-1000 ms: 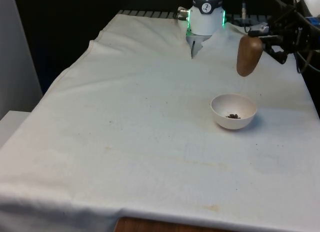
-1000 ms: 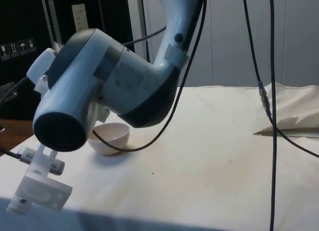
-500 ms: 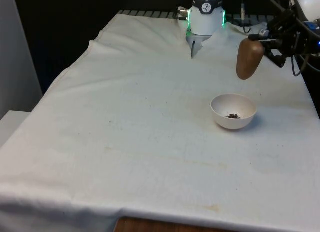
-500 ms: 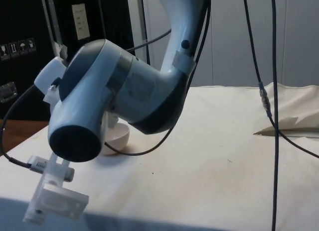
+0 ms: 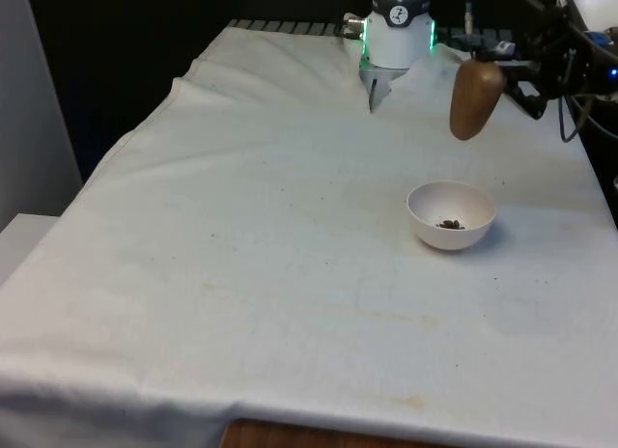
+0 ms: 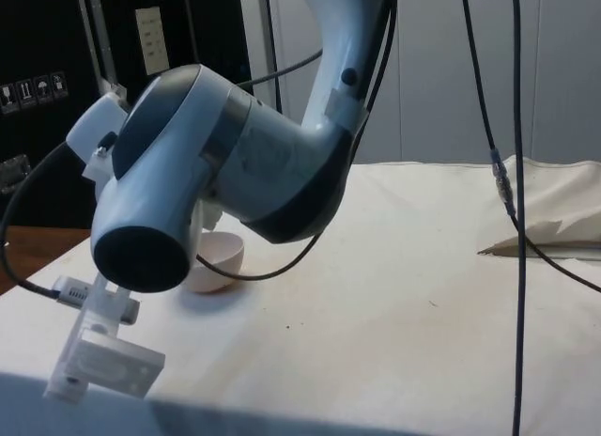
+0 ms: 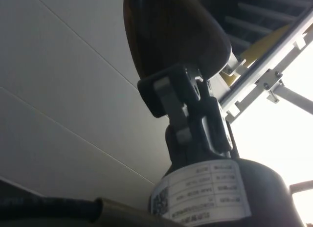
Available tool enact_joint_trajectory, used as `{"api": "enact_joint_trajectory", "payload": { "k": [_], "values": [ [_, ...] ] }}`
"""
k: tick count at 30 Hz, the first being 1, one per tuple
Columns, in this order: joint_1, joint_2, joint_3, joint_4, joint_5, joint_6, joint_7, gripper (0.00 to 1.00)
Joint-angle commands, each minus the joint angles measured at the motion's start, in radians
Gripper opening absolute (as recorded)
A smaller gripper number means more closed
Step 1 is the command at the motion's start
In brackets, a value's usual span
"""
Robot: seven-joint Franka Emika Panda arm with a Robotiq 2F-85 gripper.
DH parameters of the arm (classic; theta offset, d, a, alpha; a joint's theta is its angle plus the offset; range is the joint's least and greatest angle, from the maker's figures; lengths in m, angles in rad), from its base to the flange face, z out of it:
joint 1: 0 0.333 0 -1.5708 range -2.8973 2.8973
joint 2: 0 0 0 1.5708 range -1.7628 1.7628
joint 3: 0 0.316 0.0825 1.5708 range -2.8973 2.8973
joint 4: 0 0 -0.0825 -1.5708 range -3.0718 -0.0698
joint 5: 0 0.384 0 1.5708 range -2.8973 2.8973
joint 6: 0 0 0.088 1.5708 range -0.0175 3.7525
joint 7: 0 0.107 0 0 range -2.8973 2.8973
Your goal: Pour the coffee beans from the cup into the bowl.
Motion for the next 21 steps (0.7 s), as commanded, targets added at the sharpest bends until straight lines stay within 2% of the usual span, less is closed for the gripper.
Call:
{"api": "enact_joint_trajectory", "payload": {
  "k": [1, 2, 3, 6, 11, 12, 13, 18, 20, 21],
  "values": [
    [-0.009, -0.010, 0.004, -0.014, 0.003, 0.007, 0.011, 0.00],
    [-0.012, -0.012, 0.005, -0.018, 0.005, 0.008, 0.017, 0.00],
    [-0.006, -0.004, 0.000, -0.008, 0.001, 0.000, 0.013, 0.00],
    [-0.026, -0.024, 0.009, -0.035, 0.014, 0.013, 0.048, 0.00],
    [-0.041, -0.048, 0.010, -0.064, 0.027, 0.015, 0.085, 0.00],
    [-0.033, -0.040, 0.001, -0.057, 0.018, 0.004, 0.083, 0.00],
    [-0.041, -0.052, 0.010, -0.067, 0.027, 0.014, 0.087, 0.00],
    [-0.048, -0.066, 0.007, -0.079, 0.022, 0.015, 0.088, 0.00],
    [-0.058, -0.069, 0.005, -0.085, 0.019, 0.018, 0.092, 0.00],
    [-0.058, -0.069, 0.005, -0.085, 0.019, 0.018, 0.092, 0.00]
  ]
}}
